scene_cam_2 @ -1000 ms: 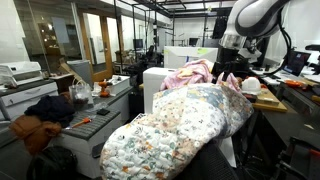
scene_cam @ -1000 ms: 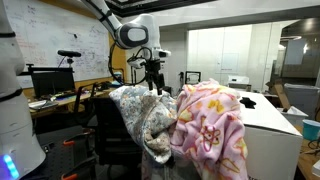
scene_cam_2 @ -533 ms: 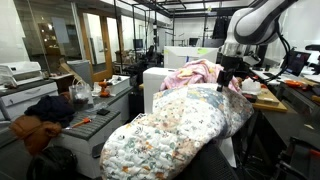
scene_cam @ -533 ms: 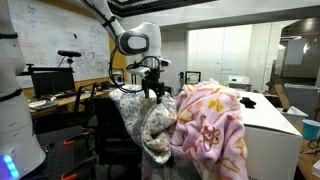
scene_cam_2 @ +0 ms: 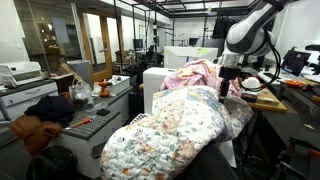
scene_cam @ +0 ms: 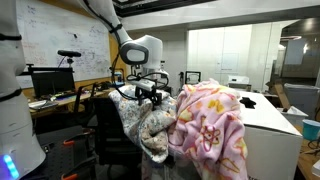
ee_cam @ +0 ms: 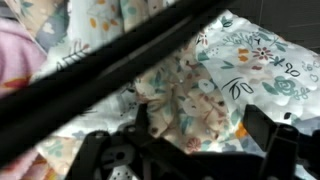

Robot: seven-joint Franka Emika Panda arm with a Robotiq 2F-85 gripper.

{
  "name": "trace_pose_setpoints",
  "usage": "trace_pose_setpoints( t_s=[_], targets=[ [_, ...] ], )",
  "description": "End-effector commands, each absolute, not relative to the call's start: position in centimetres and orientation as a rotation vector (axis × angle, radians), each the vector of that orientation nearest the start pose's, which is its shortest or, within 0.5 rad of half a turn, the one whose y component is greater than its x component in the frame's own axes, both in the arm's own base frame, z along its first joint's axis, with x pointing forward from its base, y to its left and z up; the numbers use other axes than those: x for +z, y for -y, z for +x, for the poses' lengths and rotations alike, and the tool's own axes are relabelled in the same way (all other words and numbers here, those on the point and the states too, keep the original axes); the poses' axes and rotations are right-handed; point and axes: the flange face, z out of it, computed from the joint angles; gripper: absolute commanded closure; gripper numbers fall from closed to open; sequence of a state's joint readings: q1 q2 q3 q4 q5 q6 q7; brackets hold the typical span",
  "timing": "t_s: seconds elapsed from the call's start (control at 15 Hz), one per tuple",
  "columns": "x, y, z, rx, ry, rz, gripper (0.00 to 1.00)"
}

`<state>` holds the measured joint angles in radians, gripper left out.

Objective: Move the blanket to the chair

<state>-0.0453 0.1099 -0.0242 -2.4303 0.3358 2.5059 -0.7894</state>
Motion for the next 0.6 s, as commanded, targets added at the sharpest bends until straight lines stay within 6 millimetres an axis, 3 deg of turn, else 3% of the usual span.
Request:
trace_pose_setpoints(
  t_s=[0.0, 0.53],
  targets=[
    [25.4, 1.9, 47.9, -0.052, 0.786, -2.785, 0.31],
    [27.3, -0.1, 47.6, -0.013, 0.848, -2.715, 0.92]
  ],
)
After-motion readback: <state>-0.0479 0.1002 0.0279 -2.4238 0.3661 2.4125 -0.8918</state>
